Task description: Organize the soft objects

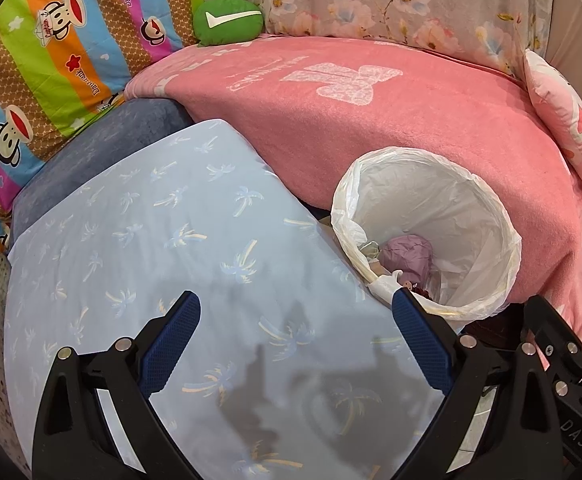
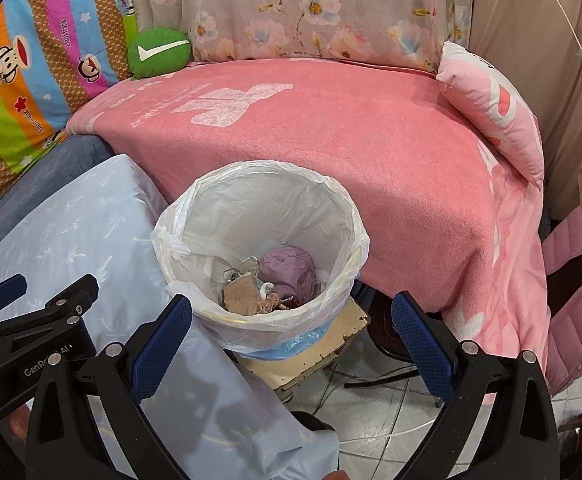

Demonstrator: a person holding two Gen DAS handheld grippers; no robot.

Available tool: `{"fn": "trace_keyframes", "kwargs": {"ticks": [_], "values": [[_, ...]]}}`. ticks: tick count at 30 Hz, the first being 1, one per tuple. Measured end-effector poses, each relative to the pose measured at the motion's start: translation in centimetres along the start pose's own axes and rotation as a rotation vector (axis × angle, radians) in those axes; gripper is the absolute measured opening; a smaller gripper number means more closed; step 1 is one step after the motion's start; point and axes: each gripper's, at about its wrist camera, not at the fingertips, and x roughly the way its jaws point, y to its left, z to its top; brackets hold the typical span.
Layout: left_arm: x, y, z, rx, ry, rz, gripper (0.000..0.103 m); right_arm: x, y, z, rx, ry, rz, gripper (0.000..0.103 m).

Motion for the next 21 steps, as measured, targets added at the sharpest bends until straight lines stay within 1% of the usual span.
{"fn": "trace_keyframes", "kwargs": {"ticks": [21], "values": [[-0.07,0.01,-0.03,-0.009,0.002,0.003,0.092,-0.26,0.24,0.03,0.0,0.001,0.003,0.097]]}}
